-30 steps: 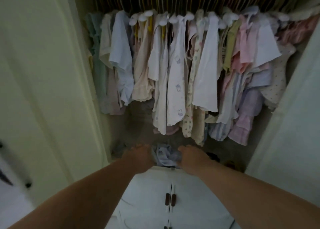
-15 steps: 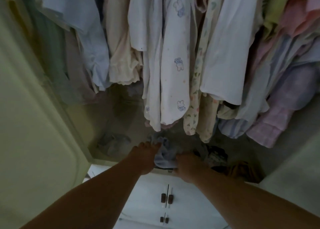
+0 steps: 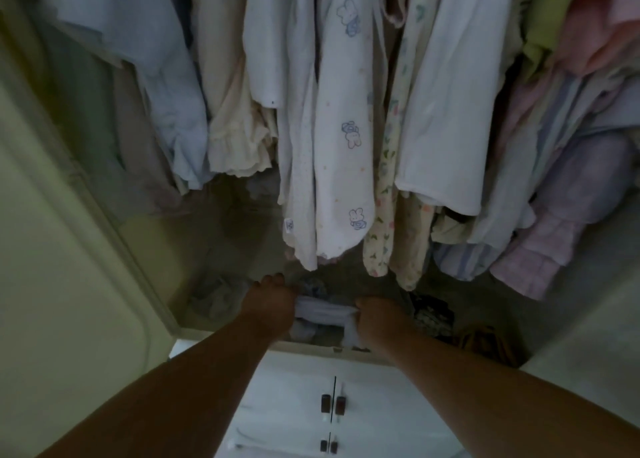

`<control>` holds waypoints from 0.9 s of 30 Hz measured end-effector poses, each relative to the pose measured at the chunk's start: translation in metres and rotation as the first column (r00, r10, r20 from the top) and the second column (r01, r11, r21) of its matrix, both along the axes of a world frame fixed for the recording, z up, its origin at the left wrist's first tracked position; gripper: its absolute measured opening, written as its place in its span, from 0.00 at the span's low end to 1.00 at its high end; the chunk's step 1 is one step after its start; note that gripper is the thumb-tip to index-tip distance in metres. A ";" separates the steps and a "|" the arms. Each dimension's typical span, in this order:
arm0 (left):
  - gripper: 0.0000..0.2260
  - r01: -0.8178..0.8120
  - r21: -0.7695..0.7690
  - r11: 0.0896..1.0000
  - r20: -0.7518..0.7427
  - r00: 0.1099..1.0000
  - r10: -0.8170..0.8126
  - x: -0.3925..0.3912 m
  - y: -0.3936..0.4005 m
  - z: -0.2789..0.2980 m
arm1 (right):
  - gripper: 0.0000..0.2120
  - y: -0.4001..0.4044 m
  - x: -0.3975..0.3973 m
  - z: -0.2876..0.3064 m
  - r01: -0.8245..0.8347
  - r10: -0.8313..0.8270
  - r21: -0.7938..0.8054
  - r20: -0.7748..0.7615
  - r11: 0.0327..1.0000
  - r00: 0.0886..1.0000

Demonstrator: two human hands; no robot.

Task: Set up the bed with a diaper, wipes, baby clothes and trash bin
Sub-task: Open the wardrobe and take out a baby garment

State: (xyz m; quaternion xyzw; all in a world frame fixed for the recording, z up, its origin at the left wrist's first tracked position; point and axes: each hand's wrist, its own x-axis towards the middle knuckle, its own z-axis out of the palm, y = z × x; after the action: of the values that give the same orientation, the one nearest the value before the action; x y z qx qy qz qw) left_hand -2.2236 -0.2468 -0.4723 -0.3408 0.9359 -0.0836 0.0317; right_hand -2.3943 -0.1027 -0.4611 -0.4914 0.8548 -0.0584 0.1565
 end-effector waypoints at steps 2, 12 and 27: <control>0.12 -0.031 -0.025 0.999 -0.091 0.995 0.028 0.009 0.002 0.019 | 0.13 0.002 0.003 0.017 0.054 -0.053 -0.074 0.020 0.996 0.998; 0.09 -0.080 0.103 0.991 -0.505 0.855 0.121 0.069 0.046 0.119 | 0.08 0.049 0.061 0.121 0.102 -0.096 -0.453 0.037 0.886 0.995; 0.14 0.034 -0.048 0.998 -0.655 0.753 -0.057 0.150 0.132 0.216 | 0.08 0.171 0.129 0.229 -0.015 -0.121 -0.598 -0.186 0.802 0.975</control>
State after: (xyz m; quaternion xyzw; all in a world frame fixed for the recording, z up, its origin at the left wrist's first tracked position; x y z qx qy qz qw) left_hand -2.0739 -0.1147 -0.2561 -0.3261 0.8942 0.0250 -0.3058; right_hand -2.2656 0.0685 -0.2323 -0.4948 0.8184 -0.2746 -0.1003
